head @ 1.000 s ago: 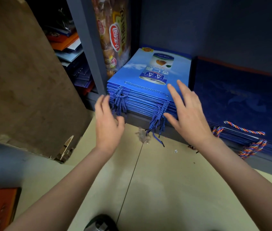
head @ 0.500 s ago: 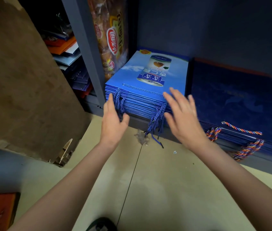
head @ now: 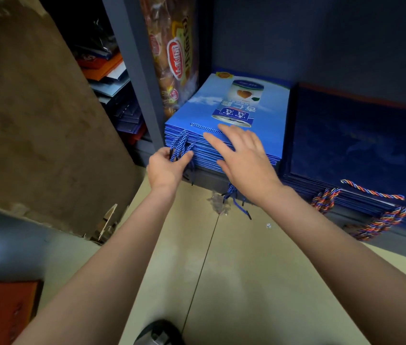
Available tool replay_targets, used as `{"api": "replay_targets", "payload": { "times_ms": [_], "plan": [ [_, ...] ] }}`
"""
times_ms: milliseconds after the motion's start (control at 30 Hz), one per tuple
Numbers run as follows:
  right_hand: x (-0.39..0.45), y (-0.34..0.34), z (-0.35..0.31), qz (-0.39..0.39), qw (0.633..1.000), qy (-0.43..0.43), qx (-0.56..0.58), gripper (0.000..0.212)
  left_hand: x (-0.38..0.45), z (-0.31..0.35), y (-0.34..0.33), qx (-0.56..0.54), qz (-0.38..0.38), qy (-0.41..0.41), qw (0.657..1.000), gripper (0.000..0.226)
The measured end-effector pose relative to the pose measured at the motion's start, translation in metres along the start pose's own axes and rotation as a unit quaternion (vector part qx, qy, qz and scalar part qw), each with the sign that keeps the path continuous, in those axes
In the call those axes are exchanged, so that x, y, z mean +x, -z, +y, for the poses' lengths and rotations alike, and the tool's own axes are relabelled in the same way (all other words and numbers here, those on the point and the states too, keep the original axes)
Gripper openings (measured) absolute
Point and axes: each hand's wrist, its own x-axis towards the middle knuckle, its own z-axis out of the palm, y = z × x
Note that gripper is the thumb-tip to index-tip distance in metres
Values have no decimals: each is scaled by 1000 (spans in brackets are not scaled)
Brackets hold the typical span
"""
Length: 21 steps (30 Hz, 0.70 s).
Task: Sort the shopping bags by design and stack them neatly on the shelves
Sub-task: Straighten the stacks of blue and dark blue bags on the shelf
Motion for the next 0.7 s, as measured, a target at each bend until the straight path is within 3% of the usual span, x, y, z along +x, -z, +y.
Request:
{"api": "replay_targets", "payload": {
  "times_ms": [133, 233, 400, 533, 567, 700],
  "plan": [
    [13, -16, 2, -26, 997, -37, -63, 81, 3, -4, 3, -12, -56, -20, 998, 30],
    [13, -14, 0, -37, 996, -42, -71, 85, 7, -4, 4, 51, -85, -26, 995, 45],
    [11, -10, -6, -56, 993, -56, -86, 91, 19, -5, 27, 175, -42, -69, 981, 34],
    [11, -7, -1, -21, 999, -35, -7, 71, 8, 5, 26, 302, -30, -108, 947, 28],
    [7, -1, 4, 1, 999, -37, 30, 61, 1, 2, 25, 301, -16, -123, 946, 21],
    [-22, 24, 55, 66, 988, -120, 76, 43, -33, -27, 28, 254, 49, -215, 942, 35]
  ]
}}
